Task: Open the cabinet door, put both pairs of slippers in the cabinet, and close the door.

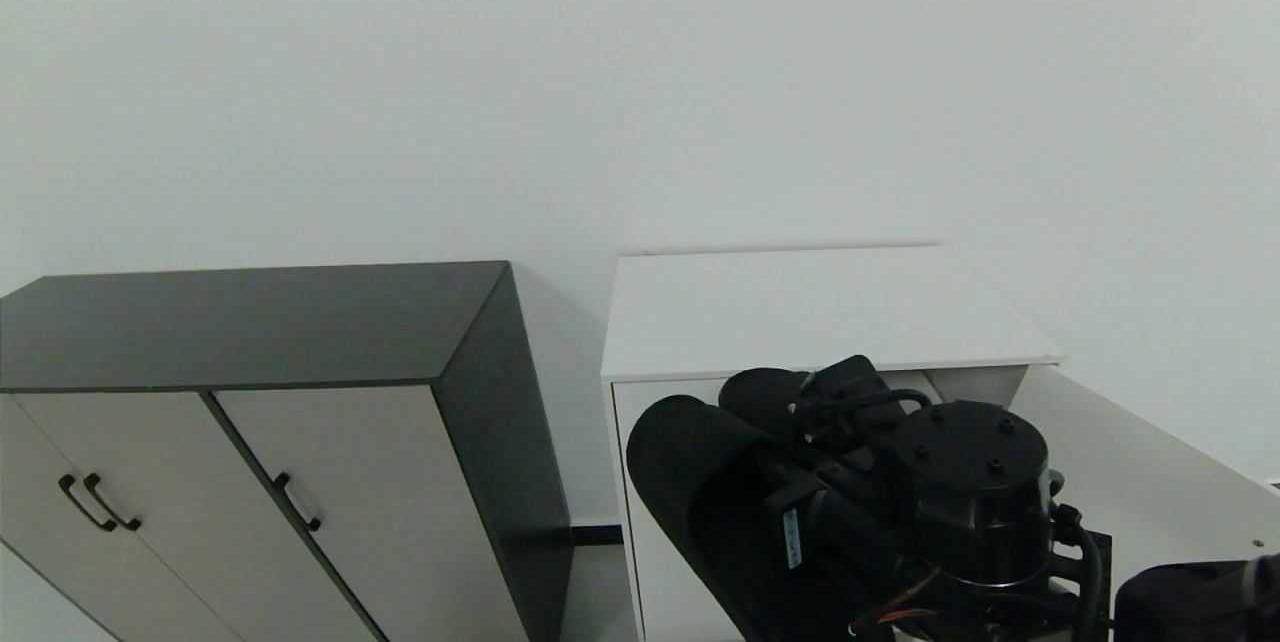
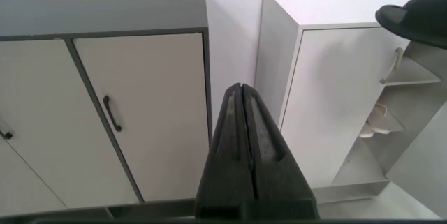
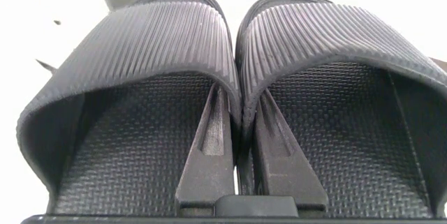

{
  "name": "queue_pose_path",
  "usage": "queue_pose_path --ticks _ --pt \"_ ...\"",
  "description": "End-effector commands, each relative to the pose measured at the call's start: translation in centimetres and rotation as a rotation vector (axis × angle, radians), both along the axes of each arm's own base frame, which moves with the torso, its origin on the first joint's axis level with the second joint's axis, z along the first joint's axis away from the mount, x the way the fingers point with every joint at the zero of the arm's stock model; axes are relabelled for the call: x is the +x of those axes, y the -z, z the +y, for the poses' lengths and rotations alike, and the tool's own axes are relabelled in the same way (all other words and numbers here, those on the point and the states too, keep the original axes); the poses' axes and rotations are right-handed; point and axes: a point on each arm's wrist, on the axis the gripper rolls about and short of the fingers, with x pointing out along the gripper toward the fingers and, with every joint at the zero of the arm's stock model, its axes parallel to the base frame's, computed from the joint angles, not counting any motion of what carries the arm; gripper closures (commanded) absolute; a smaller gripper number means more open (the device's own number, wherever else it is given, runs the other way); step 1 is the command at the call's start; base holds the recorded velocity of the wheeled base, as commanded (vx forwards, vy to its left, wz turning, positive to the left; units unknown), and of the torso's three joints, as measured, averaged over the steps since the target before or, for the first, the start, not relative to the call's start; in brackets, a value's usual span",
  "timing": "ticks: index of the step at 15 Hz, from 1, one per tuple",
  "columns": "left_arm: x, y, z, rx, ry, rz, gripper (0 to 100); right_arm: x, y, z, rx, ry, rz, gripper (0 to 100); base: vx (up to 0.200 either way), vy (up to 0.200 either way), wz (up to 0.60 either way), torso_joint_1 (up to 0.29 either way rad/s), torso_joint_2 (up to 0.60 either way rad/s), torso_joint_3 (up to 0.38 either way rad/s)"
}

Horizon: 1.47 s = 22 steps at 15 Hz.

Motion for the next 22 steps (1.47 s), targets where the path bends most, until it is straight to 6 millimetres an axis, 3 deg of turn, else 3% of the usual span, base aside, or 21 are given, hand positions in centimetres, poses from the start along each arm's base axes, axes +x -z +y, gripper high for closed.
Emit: queue_pose_path --ticks 1,3,22 --pt "0.00 0.00 0.00 0.000 0.001 0.000 100 0.01 0.15 0.07 -0.003 -0.001 0.003 100 0.000 0.000 0.00 0.000 0.00 0.000" --pt "0.00 0.00 0.00 0.000 0.000 0.000 100 -0.06 0.33 -0.03 -0.009 -0.001 0.008 100 0.000 0.000 0.00 0.000 0.00 0.000" --pt "0.00 0.00 0.00 0.000 0.001 0.000 100 -0.25 0.73 -0.18 -0.009 -0.010 0.009 100 0.000 -0.200 0.00 0.001 0.00 0.002"
